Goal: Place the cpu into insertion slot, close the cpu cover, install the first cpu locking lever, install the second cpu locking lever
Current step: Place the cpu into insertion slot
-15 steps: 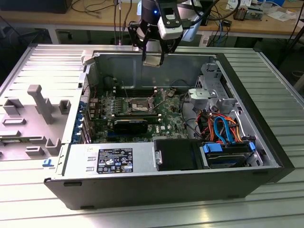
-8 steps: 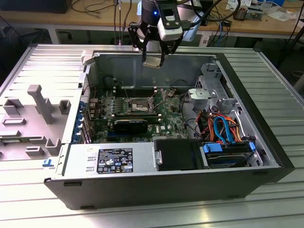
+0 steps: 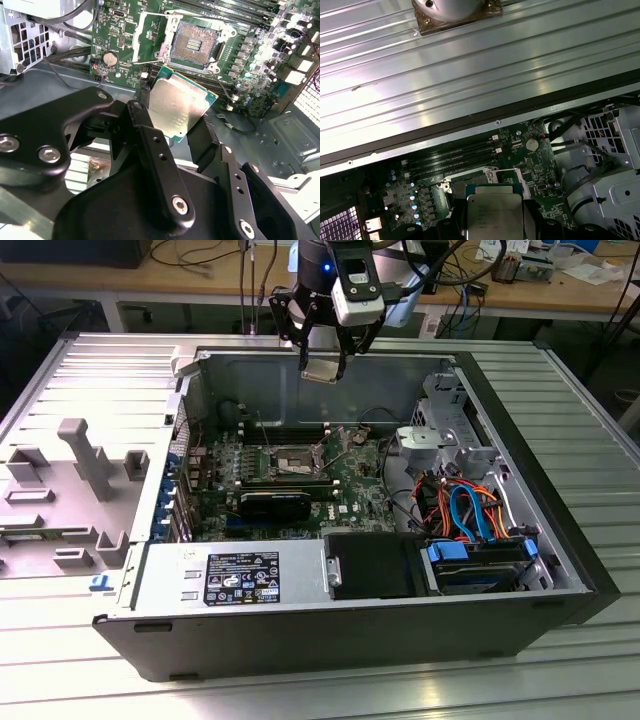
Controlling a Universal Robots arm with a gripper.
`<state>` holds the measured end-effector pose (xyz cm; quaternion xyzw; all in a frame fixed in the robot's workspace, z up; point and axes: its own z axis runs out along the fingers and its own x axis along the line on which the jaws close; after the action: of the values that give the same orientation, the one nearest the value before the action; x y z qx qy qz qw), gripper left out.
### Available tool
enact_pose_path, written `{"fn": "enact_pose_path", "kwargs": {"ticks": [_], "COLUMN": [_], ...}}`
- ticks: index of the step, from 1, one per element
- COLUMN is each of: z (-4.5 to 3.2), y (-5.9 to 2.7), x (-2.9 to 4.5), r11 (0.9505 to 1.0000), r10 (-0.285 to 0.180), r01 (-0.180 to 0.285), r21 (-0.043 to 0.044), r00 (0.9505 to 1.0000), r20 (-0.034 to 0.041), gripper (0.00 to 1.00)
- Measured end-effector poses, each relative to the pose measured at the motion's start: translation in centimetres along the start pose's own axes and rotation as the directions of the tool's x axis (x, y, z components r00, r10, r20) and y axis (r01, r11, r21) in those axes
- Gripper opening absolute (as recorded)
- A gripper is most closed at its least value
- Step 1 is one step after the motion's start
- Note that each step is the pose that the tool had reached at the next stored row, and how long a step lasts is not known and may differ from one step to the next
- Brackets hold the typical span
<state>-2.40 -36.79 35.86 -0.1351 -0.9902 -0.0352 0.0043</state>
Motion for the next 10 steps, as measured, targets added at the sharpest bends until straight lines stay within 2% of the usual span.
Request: {"fn": "enact_pose_path", "kwargs": {"ticks": [4,10], "z": [0.01,0.17], "y": [-0.08,-0.27], "x": [-0.02,-0.08], "r11": [1.0,0.998], "r10": [0.006,0.064], "r01": [-0.006,-0.064], "r21": [0.0,-0.001], "r00": [1.0,0.998], "r20": [0.0004,0.0044], "gripper": [0.54,0.54]}}
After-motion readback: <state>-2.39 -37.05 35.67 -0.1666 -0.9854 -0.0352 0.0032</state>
